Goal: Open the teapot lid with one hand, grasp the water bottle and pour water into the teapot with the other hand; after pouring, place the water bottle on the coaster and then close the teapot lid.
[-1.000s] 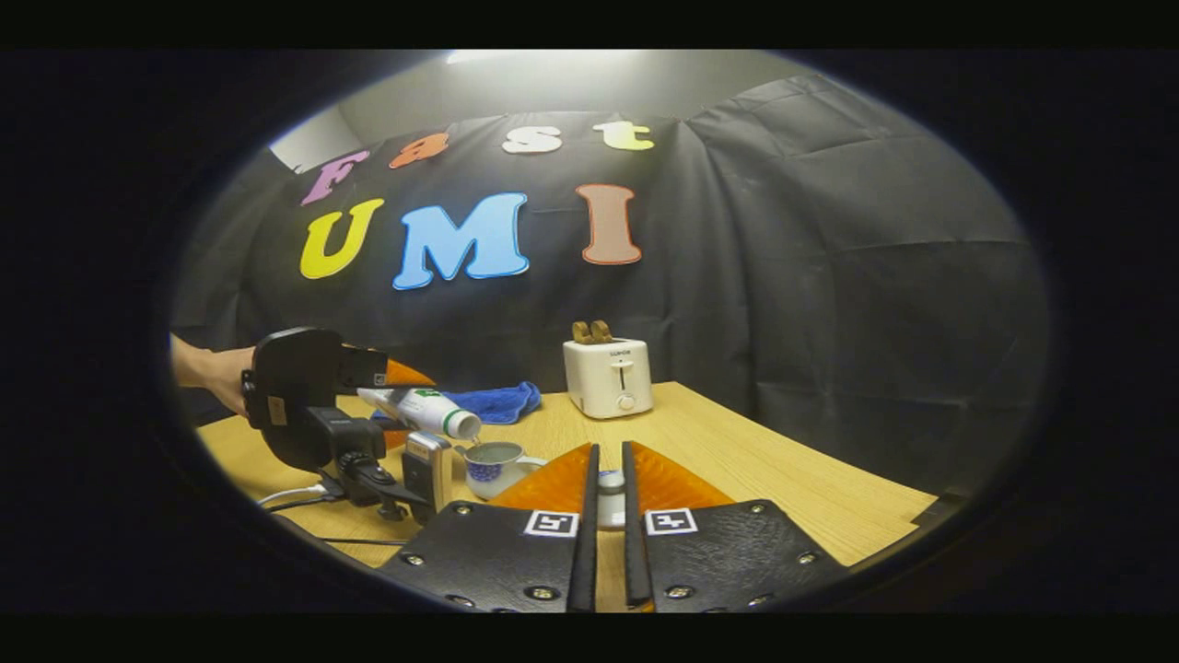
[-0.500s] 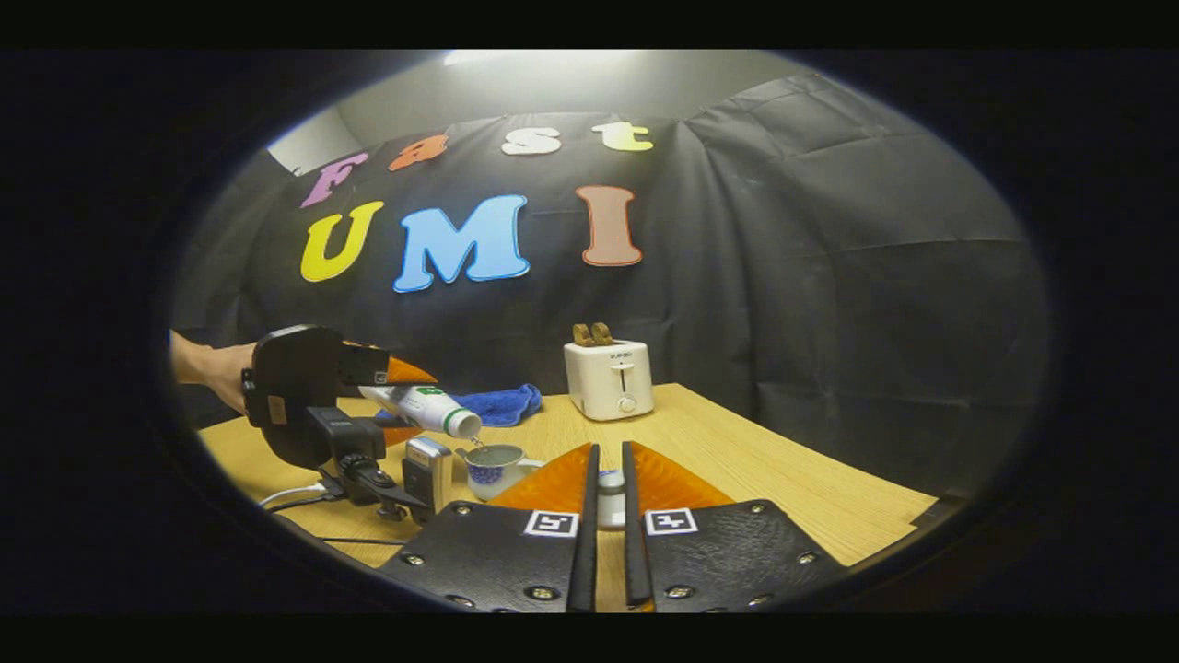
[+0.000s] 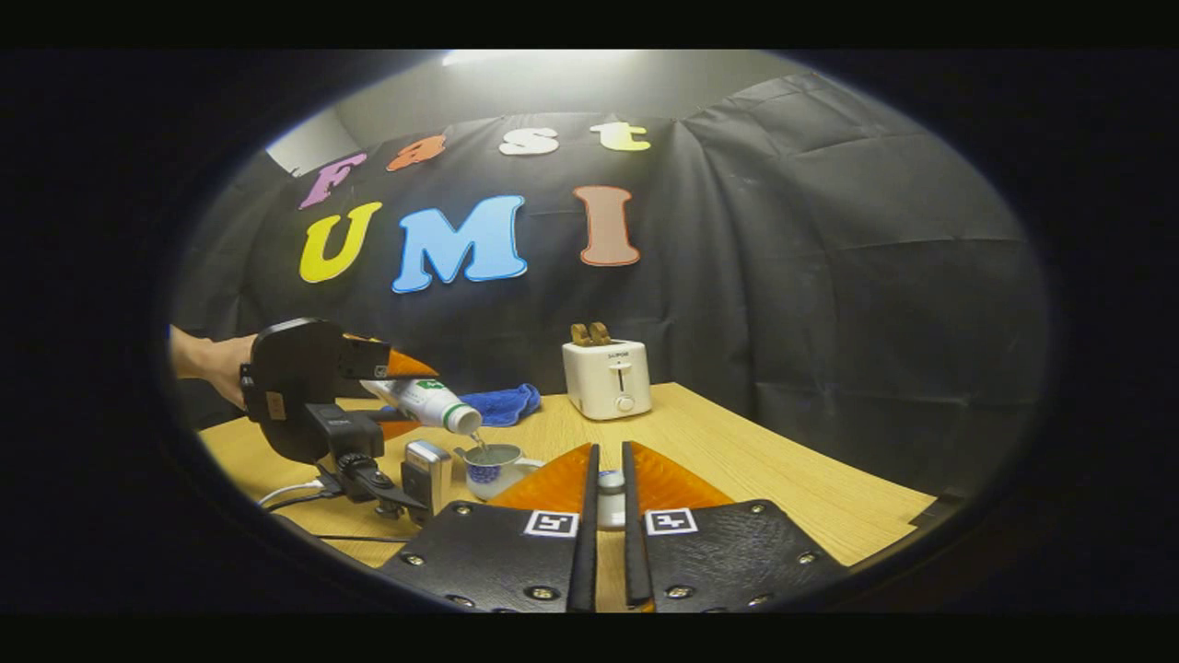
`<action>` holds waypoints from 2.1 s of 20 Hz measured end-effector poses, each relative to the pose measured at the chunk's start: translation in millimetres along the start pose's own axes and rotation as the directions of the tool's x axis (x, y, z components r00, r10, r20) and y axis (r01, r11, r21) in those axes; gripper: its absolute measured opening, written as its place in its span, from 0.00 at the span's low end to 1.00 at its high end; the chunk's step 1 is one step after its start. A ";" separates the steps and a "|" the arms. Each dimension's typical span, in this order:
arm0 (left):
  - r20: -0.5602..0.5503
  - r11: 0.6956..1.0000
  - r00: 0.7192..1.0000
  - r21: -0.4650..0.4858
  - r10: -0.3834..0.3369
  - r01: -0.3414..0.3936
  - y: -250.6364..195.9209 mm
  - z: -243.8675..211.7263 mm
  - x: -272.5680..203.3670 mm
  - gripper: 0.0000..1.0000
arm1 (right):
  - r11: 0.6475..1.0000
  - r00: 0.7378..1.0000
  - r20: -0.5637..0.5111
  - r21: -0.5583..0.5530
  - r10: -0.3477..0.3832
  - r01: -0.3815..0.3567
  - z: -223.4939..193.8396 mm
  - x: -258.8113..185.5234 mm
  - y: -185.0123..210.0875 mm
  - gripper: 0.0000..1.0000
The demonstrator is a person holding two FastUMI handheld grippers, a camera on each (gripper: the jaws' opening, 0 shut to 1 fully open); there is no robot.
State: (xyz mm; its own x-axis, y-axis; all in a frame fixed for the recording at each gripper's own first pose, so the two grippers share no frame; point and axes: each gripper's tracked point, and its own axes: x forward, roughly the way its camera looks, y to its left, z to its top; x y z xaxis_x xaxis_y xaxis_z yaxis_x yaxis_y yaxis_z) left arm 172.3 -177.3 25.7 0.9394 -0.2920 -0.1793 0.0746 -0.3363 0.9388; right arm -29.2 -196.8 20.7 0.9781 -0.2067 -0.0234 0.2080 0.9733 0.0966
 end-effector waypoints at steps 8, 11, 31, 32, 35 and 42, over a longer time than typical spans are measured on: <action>-0.007 0.999 1.000 0.043 -0.003 0.003 2.0 -0.4 1.9 0.75 | 1.000 1.000 0.000 0.007 -0.004 0.004 -0.8 -2.6 -2.4 0.12; -0.006 0.999 1.000 0.054 0.003 -0.003 4.9 -0.2 1.4 0.75 | 1.000 1.000 0.001 0.004 -0.005 0.005 -0.7 -2.5 -2.2 0.12; 0.022 0.993 1.000 0.113 0.019 -0.021 18.7 10.4 0.8 0.81 | 1.000 1.000 0.015 0.008 0.005 -0.005 8.7 -5.8 0.3 0.12; 0.024 0.994 1.000 0.107 0.013 -0.016 16.9 10.9 0.8 0.75 | 1.000 1.000 0.017 0.006 0.005 -0.005 9.4 -5.3 0.2 0.12; 0.035 0.995 0.999 0.095 0.005 -0.008 14.0 14.0 2.3 0.82 | 1.000 1.000 0.019 0.005 0.008 -0.008 11.7 -4.3 1.6 0.12; 0.060 0.999 0.998 0.045 -0.016 0.013 2.0 17.2 7.3 0.75 | 1.000 1.000 0.019 0.011 0.017 -0.018 13.9 -3.4 4.7 0.12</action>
State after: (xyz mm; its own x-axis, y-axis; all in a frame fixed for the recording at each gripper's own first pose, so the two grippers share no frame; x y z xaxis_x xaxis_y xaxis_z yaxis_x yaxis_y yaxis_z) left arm 173.6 -195.5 21.3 0.9165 -0.3395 -0.2116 0.0721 -0.3800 0.9222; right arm -31.5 -192.9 35.0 0.9815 -0.1916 -0.0027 0.1908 0.9757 0.1076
